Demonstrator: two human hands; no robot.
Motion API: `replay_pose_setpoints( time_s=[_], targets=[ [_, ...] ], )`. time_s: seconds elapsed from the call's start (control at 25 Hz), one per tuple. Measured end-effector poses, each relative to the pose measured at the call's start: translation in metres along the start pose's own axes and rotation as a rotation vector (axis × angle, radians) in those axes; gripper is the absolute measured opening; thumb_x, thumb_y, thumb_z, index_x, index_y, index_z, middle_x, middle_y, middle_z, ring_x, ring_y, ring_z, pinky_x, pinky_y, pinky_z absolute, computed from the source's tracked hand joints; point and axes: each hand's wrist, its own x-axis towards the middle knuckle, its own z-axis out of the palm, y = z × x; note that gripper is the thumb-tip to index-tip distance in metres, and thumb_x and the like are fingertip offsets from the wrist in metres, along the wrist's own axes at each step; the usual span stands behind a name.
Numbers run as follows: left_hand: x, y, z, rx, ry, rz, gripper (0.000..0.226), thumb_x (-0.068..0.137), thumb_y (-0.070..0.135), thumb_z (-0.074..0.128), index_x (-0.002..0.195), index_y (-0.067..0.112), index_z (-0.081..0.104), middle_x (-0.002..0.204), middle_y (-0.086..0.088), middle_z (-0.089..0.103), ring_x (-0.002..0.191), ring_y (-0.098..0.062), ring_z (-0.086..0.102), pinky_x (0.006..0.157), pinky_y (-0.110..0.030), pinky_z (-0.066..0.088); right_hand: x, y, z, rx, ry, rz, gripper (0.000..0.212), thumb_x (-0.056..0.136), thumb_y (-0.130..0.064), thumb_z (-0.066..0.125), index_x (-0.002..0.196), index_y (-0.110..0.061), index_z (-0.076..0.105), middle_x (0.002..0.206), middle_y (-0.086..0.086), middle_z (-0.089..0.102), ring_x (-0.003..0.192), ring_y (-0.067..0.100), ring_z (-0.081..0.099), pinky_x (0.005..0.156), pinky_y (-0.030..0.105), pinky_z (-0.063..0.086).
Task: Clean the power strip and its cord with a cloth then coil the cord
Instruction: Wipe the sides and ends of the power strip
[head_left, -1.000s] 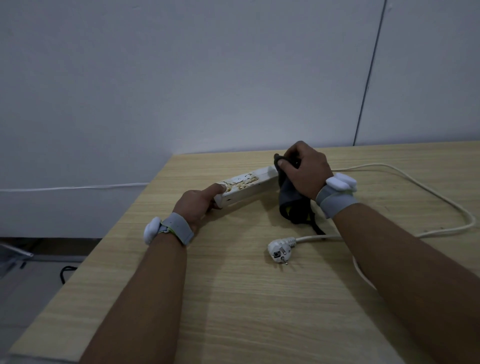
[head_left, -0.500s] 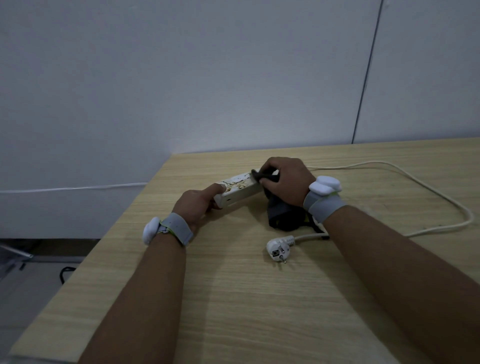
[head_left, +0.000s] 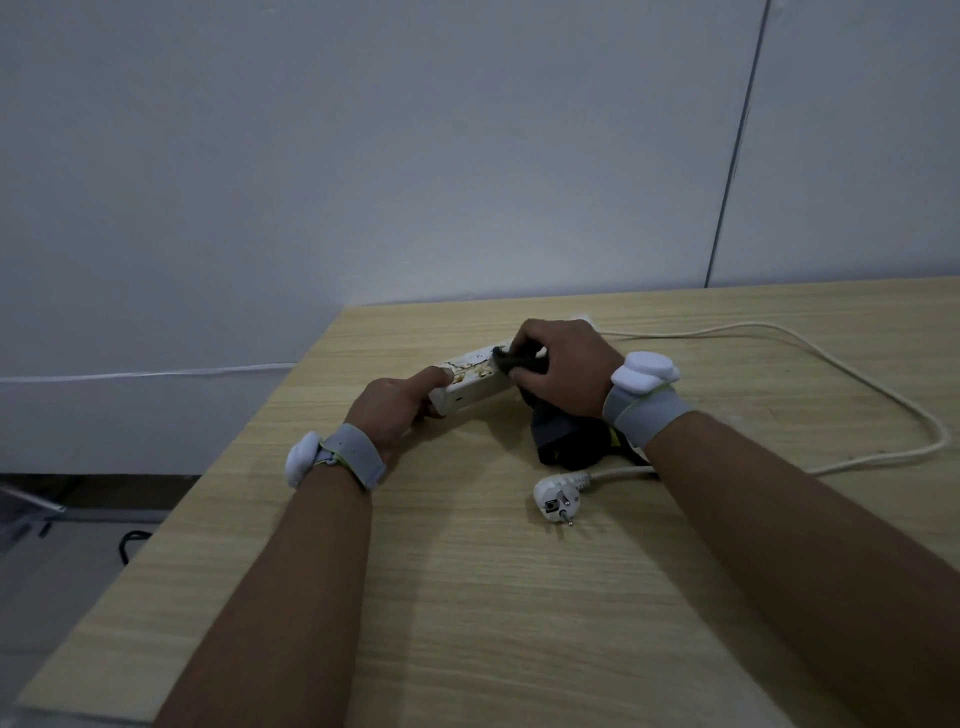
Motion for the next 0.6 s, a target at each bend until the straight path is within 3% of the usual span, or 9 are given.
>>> replay_pose_setpoints(
  time_s=[0.24, 0.36, 0.48, 0.6],
  targets=[
    [0.006, -0.003, -0.001, -0.009, -0.037, 0.025, 0.042, 0.066, 0.053, 0.072, 0.056, 0.013, 0.07, 0.068, -0.01, 0.067, 0.064, -0.025, 0.057, 0.071, -0.034, 0.045, 0.005, 0.04, -0.01, -0.207, 0.093, 0.329, 0.025, 0.083, -0.033, 0.058, 0.105, -0.025, 0.066, 0.106, 0.005, 0.067, 0.101, 0.03, 0.059, 0.081, 0.033, 0.047],
    [0.008, -0.003, 0.0, 0.015, -0.024, 0.023, 0.044, 0.063, 0.057, 0.073, 0.056, 0.014, 0.071, 0.067, -0.008, 0.068, 0.066, -0.025, 0.058, 0.071, -0.034, 0.045, 0.006, 0.035, -0.004, -0.219, 0.037, 0.251, 0.032, 0.09, -0.028, 0.052, 0.12, -0.021, 0.063, 0.113, 0.011, 0.059, 0.108, 0.033, 0.054, 0.088, 0.034, 0.042],
    [0.005, -0.003, 0.001, 0.015, -0.003, 0.013, 0.052, 0.048, 0.065, 0.07, 0.058, 0.014, 0.074, 0.065, -0.007, 0.068, 0.065, -0.025, 0.057, 0.069, -0.033, 0.044, 0.004, 0.006, 0.007, -0.155, 0.019, 0.089, 0.033, 0.093, -0.026, 0.05, 0.123, -0.022, 0.063, 0.107, 0.009, 0.054, 0.102, 0.03, 0.053, 0.084, 0.033, 0.041],
    [0.003, -0.003, 0.001, 0.002, 0.009, 0.012, 0.052, 0.048, 0.062, 0.071, 0.061, 0.013, 0.076, 0.072, -0.014, 0.069, 0.066, -0.026, 0.057, 0.067, -0.035, 0.044, 0.001, -0.024, 0.017, -0.096, -0.071, -0.081, 0.034, 0.094, -0.026, 0.052, 0.125, -0.021, 0.062, 0.102, 0.008, 0.053, 0.097, 0.029, 0.053, 0.078, 0.033, 0.039]
  ],
)
